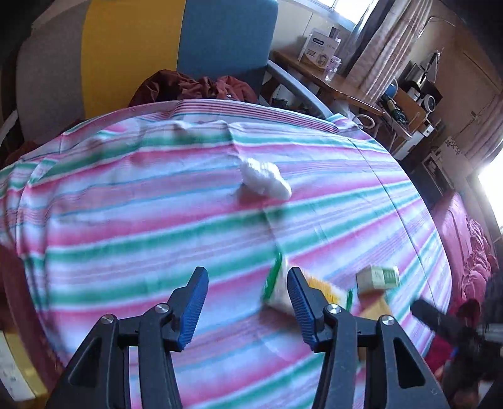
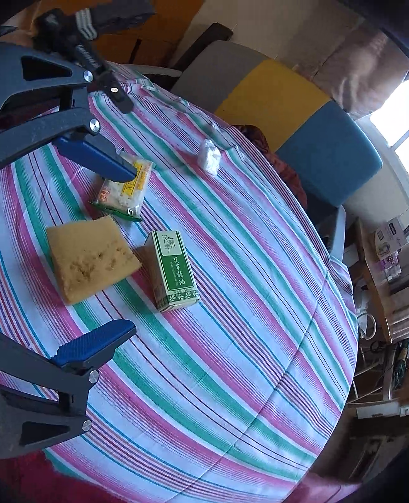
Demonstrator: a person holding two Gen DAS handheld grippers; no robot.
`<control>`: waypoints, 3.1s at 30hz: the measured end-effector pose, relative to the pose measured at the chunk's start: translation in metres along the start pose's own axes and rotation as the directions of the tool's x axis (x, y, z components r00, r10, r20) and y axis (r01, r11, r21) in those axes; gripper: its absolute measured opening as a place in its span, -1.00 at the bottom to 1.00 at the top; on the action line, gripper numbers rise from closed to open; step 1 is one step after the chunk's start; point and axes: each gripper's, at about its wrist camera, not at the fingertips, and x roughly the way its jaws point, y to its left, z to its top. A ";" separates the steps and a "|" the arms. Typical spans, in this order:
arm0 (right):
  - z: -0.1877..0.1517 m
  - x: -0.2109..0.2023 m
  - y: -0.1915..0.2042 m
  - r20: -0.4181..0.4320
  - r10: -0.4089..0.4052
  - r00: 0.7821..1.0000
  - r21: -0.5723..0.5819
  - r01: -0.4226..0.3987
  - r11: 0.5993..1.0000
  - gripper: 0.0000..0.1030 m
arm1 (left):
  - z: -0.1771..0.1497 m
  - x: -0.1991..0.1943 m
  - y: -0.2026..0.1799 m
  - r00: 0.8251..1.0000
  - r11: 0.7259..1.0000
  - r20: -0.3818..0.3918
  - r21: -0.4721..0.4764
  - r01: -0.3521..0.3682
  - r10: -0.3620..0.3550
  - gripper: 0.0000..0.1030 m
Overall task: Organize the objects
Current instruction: 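Move both tools back toward the remaining items on the table, then grasp the clear plastic bag with the left tool while the right tool grasps the yellow sponge, then carry the clear plastic bag into the gold tray and release it with the left tool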
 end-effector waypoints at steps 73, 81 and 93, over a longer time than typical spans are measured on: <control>-0.042 0.054 0.028 -0.118 -0.348 0.930 -0.483 0.253 0.838 0.09 | -0.179 -0.013 -0.022 0.973 0.965 0.190 0.202 -0.166 0.128 -0.21; -0.046 0.052 0.032 -0.108 -0.346 0.932 -0.483 0.255 0.838 0.07 | -0.180 -0.014 -0.022 0.973 0.965 0.194 0.202 -0.166 0.126 -0.21; -0.030 0.045 0.039 -0.025 -0.262 0.965 -0.459 0.222 0.861 0.06 | -0.182 -0.020 -0.024 0.971 0.956 0.190 0.228 -0.186 0.144 -0.30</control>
